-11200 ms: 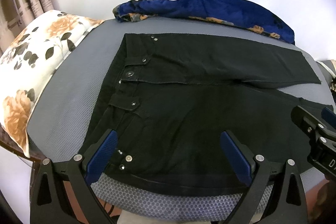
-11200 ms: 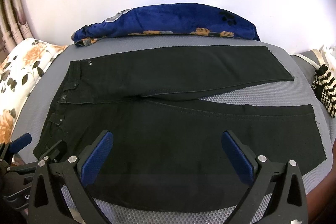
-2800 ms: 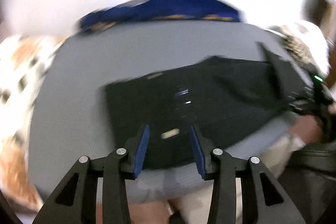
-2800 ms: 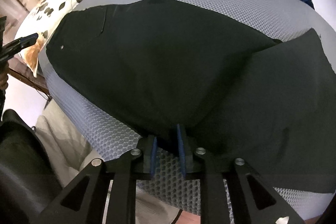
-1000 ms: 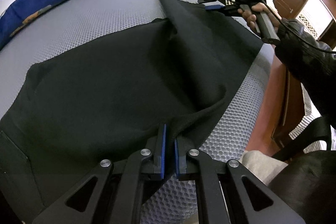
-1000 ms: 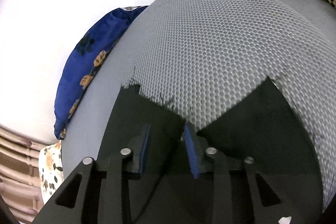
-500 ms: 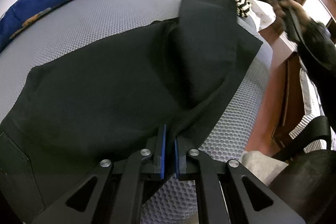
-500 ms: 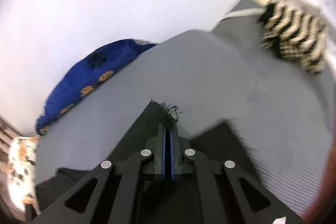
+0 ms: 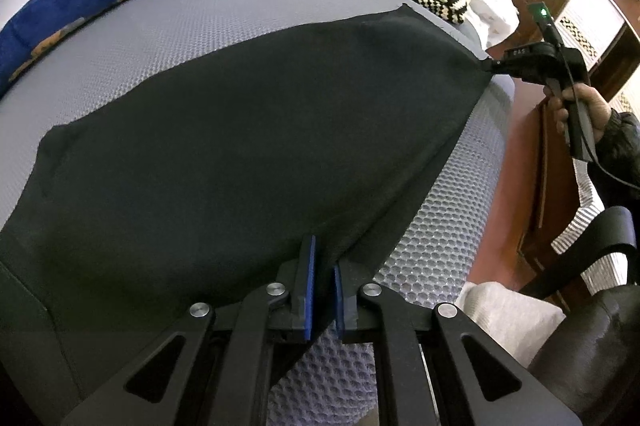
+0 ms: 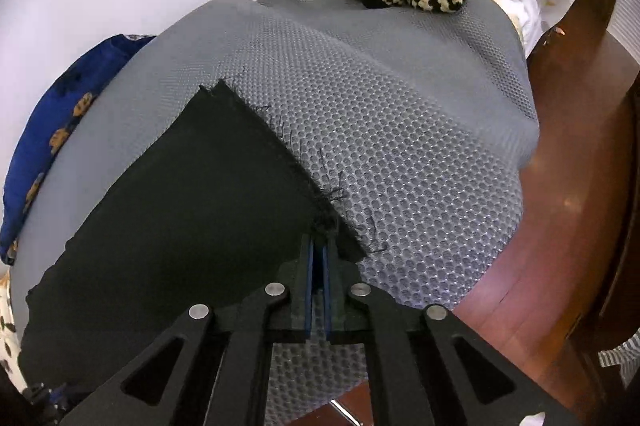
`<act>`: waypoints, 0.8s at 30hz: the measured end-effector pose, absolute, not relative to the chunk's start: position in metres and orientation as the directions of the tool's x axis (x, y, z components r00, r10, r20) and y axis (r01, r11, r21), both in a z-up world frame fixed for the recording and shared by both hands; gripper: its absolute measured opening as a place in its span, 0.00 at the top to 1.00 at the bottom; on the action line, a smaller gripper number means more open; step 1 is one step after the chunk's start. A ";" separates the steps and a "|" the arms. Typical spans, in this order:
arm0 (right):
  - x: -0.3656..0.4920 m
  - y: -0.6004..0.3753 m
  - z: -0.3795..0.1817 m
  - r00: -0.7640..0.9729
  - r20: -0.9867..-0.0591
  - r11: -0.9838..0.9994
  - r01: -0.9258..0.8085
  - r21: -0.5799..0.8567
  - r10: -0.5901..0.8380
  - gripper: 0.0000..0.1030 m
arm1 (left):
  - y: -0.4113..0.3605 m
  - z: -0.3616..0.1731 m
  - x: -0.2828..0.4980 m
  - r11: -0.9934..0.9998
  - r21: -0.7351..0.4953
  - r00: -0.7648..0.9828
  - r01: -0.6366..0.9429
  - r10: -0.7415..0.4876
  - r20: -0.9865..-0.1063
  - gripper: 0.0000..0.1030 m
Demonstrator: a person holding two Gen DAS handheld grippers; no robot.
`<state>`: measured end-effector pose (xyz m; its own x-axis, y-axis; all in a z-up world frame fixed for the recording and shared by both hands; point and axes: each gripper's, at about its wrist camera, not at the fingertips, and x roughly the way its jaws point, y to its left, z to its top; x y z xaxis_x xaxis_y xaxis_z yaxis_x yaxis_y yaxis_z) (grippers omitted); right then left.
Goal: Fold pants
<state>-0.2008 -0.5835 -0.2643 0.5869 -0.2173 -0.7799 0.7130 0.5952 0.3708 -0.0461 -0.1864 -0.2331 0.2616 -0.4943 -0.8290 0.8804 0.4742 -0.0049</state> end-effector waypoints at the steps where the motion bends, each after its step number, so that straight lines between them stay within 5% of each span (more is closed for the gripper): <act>1: -0.202 -0.587 -0.265 0.593 -0.780 0.593 0.707 0.386 -0.199 0.85 | -0.186 -0.233 -0.045 0.478 -0.014 0.257 0.878 -0.496 -0.829 0.90; 2: -0.202 -0.590 -0.264 0.600 -0.778 0.587 0.704 0.400 -0.189 0.73 | -0.185 -0.232 -0.043 0.483 -0.030 0.248 0.875 -0.501 -0.830 0.90; 4: -0.207 -0.594 -0.257 0.611 -0.767 0.574 0.706 0.415 -0.198 0.65 | -0.183 -0.229 -0.041 0.491 -0.059 0.232 0.869 -0.510 -0.828 0.84; 9: -0.201 -0.614 -0.226 0.707 -0.692 0.644 0.598 0.477 -0.144 0.65 | -0.173 -0.215 -0.039 0.508 -0.103 0.228 0.855 -0.547 -0.805 0.53; 16: -0.117 -0.630 -0.201 0.752 -0.657 0.779 0.383 0.496 0.049 0.71 | -0.154 -0.193 -0.022 0.577 -0.190 0.254 0.794 -0.599 -0.759 0.51; 24: -0.046 -0.657 -0.218 0.683 -0.721 0.810 0.352 0.468 0.120 0.74 | -0.137 -0.187 0.009 0.697 -0.259 0.321 0.669 -0.584 -0.745 0.51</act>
